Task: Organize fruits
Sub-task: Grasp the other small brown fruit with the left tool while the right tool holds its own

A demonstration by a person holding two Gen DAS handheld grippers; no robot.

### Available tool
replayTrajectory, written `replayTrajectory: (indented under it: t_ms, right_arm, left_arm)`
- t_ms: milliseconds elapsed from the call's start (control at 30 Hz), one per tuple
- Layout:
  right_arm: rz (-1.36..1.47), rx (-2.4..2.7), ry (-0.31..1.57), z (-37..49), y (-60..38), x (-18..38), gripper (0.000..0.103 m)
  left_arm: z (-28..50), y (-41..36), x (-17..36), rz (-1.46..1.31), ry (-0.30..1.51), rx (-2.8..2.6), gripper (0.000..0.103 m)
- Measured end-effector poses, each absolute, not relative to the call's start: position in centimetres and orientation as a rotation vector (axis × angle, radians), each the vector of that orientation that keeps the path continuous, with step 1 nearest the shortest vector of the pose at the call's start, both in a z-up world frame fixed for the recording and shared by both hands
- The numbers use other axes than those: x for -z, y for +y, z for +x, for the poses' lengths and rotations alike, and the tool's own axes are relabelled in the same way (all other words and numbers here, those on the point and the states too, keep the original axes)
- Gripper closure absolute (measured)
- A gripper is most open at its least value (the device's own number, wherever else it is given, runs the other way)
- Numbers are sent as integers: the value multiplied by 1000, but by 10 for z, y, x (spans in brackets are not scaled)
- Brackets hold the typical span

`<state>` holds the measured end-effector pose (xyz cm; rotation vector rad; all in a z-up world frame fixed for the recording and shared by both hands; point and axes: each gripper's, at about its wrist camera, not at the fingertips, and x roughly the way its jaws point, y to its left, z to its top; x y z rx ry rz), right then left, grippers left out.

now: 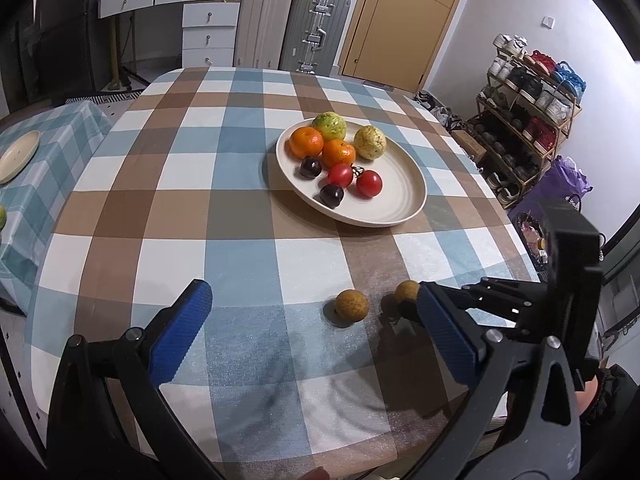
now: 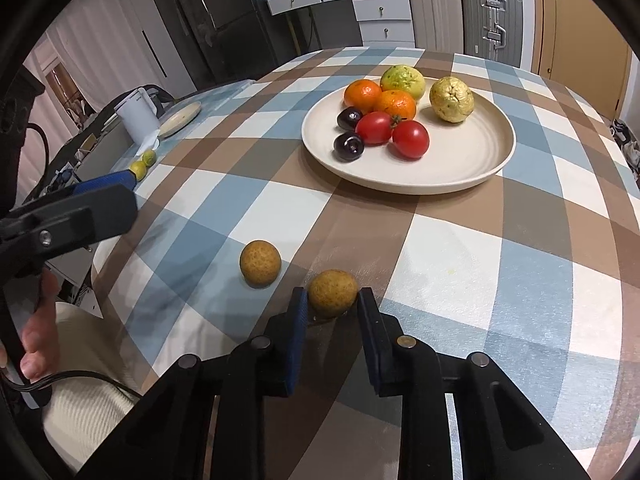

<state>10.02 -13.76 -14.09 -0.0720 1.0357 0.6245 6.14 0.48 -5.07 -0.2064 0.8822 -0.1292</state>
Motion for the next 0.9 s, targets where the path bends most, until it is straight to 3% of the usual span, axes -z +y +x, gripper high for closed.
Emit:
replayTrajectory:
  t_ms: [700,900]
  right_arm:
    - [118,-598,894,99,-195,88,77]
    - [156,-605,864,98,-206,78,77]
  left_arm:
    - [93,-42,101,19,1012,105,1]
    - [106,-57,111,68,1010,98,14]
